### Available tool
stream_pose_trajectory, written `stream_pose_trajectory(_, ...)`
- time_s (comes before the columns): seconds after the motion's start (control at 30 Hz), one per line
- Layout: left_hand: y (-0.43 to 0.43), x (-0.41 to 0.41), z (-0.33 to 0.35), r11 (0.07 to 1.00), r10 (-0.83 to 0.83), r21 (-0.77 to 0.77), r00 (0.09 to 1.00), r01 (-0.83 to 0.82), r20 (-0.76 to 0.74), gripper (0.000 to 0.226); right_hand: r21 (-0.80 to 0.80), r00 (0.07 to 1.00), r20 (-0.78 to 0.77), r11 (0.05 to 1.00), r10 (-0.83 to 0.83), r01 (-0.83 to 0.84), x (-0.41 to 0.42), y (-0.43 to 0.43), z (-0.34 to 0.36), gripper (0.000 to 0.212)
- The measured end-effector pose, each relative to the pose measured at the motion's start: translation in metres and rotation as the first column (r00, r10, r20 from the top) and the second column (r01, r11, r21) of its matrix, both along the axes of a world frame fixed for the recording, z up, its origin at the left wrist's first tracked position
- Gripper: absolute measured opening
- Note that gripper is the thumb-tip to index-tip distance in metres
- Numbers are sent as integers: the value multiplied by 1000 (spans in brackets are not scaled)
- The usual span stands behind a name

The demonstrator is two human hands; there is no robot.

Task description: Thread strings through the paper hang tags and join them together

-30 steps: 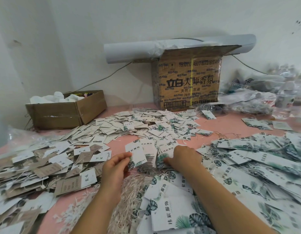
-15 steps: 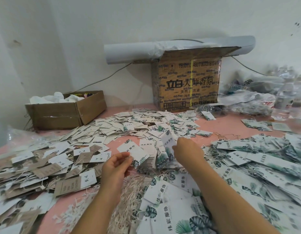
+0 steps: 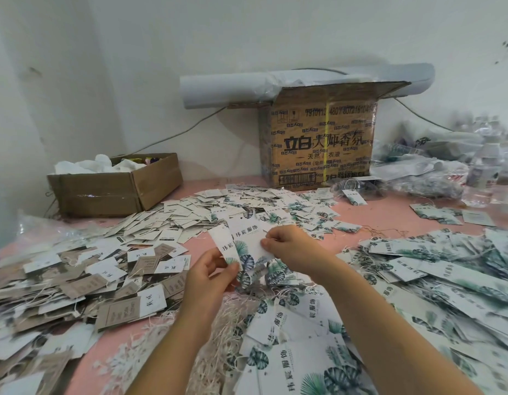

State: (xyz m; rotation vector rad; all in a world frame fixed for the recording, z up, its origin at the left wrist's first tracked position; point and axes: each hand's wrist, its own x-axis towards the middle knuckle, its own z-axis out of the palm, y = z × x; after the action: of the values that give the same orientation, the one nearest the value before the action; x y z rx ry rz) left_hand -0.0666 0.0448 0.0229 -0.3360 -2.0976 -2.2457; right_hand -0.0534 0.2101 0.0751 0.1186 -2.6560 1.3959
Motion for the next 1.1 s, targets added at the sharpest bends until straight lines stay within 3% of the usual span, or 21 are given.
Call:
stream_pose_trajectory(0.13, 2, 3, 1, 999, -37, -40, 999, 36, -20, 8, -23, 999, 39, 999, 27, -26, -1, 1, -2, 26)
stream_pose_trajectory(0.23, 2, 2, 0, 997, -66, -27, 998, 66, -2, 15, -22, 1000, 3, 999, 23, -22, 0, 0, -1, 21)
stream_pose_trajectory(0.4, 2, 2, -1, 995, -92, -46, 996, 92, -1, 16, 204, 989, -139, 976, -49, 77, -2, 3, 1, 20)
stream_pose_trajectory(0.57, 5, 4, 0, 995, -94, -41, 996, 95, 7, 7, 138, 997, -76, 990, 27, -16, -2, 1, 1, 23)
stream_pose_trajectory(0.67, 5, 6, 0, 999, -51, 10, 998, 51, 29, 27, 132, 999, 5, 990, 46, -46, -2, 1, 1, 21)
stream_pose_trajectory(0.83, 5, 5, 4, 994, 67, 87, 997, -70, 32, 22, 113, 992, 80, 988, 94, -103, 1, -2, 2, 19)
stream_pose_trajectory(1.1, 3, 4, 5, 988, 83, 124, 996, -88, 44, 11, -36, 999, -43, 999, 17, -18, 5, 6, 9, 23)
